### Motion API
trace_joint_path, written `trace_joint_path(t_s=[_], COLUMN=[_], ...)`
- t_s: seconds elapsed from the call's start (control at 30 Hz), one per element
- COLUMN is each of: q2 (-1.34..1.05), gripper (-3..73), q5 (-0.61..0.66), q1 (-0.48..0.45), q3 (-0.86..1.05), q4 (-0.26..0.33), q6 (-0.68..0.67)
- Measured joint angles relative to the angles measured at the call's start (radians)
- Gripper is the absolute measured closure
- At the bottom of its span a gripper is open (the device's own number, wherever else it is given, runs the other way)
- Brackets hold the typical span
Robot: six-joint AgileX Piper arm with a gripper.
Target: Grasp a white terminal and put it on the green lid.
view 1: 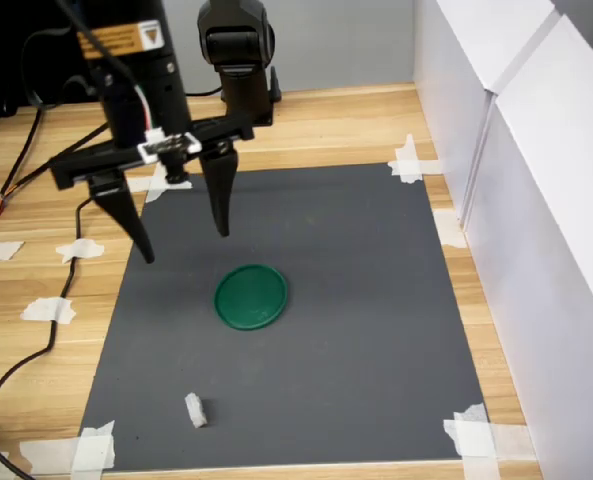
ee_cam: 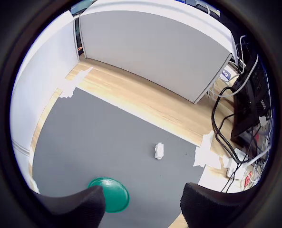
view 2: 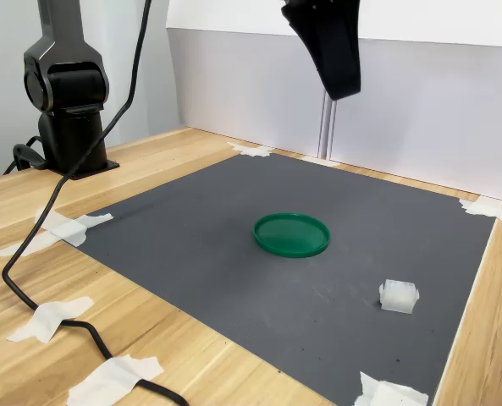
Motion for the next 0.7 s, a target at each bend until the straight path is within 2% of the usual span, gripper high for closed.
trace_joint_path(t_s=[0.13,0.4,0.7], q2=[0.08,0.231,0.33], gripper=[4.9,5.3,5.5], q5=[0.021,0.066,0.053], q1=[-0.013,-0.015,-0.015], q3=[-0.077,-0.25,-0.27], q4=[0.01,-0.004,-0.018], q6=[-0.051,-0.035,-0.011])
